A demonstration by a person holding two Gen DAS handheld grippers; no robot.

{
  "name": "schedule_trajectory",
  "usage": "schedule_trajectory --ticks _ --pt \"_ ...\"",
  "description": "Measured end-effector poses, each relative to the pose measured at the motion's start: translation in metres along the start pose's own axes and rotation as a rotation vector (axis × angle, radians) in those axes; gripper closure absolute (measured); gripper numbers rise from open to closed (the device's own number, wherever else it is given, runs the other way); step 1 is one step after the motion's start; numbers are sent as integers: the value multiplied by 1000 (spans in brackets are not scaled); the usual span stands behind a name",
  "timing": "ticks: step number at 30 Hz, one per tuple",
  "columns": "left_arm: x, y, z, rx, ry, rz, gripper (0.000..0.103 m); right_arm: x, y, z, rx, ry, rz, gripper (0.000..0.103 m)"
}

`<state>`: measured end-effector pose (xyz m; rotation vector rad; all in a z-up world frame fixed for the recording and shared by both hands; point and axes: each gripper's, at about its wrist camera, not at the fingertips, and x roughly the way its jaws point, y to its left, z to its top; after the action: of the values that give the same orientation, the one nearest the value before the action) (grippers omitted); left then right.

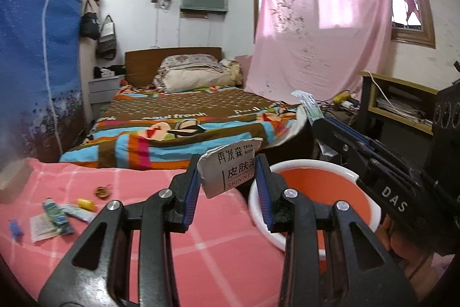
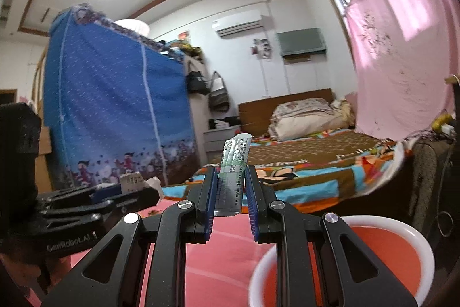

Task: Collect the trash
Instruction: 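Carry the medicine box in the left tool and tube in the right tool over the basin, then open both tools to drop the box and tube into the basin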

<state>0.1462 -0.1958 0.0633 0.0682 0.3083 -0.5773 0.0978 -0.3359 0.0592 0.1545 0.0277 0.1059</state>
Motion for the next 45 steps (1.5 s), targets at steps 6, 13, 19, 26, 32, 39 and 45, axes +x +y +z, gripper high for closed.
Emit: schedule_trajectory --ticks 6,13,19,26,32,39,45 --pt "16 -15 3 -33 54 -59 63 -2 -22 4 56 16 -44 85" --pt "37 -28 1 -64 158 -108 63 -2 -38 -2 107 66 -102 84" --pt "54 -40 -2 -89 249 -139 63 -2 -53 -7 152 118 -137 84" --pt "71 -49 -6 -134 352 -164 62 -2 -71 -12 215 160 -179 84" --pt "83 -54 -10 -172 420 -175 61 -3 -80 -13 250 177 -196 84" --pt "88 -58 -14 -189 448 -181 54 -5 -85 -13 271 187 -220 82" --pt "89 -56 -13 -202 447 -176 49 -8 -88 -13 288 181 -238 73"
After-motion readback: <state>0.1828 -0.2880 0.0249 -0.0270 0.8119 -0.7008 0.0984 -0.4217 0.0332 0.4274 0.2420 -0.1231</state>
